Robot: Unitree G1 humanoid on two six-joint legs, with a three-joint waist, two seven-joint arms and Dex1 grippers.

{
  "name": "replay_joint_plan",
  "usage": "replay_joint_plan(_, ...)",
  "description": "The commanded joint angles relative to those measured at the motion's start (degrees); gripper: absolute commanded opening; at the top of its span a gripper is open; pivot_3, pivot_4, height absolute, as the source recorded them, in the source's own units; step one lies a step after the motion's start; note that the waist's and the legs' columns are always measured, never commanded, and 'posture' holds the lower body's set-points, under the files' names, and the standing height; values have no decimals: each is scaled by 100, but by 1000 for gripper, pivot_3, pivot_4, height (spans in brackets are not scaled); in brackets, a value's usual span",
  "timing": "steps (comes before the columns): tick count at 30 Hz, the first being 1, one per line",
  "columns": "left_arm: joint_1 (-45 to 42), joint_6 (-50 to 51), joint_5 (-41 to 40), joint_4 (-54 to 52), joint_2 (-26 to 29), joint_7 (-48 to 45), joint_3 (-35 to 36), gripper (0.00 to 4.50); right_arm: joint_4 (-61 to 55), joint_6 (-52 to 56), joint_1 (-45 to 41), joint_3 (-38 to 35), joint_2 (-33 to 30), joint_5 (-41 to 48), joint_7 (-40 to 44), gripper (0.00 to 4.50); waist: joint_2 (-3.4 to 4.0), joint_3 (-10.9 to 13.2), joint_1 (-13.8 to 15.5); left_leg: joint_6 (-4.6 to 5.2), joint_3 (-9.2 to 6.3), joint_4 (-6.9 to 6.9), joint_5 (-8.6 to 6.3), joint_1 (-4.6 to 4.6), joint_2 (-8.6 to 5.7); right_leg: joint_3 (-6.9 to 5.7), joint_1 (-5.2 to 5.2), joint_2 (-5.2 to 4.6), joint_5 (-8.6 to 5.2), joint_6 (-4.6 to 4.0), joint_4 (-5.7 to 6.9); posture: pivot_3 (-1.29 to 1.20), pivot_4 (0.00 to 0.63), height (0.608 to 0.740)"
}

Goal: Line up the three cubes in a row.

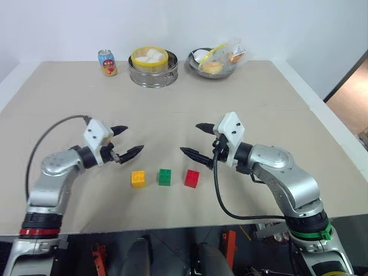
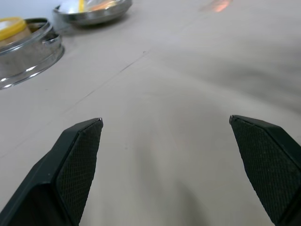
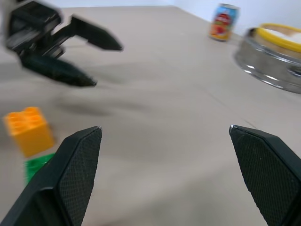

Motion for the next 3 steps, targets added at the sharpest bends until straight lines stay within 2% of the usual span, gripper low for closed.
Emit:
replay_joint_plan(1,-188,-413,257,140,-55,284,12,4463,-161,-89,103,-437,4,-129,-355,4500,0,0,0,0,2,-1,0,0,0,3,-1,0,0,0,0,0,150,740)
replay_joint_plan(3,-210,-576,278,244,-92,261,-12,4463,-178,-93,198,-523,-19,-162,-427,4500,0,0,0,-1,2,-1,-1,0,0,3,-1,0,0,1,0,0,150,740)
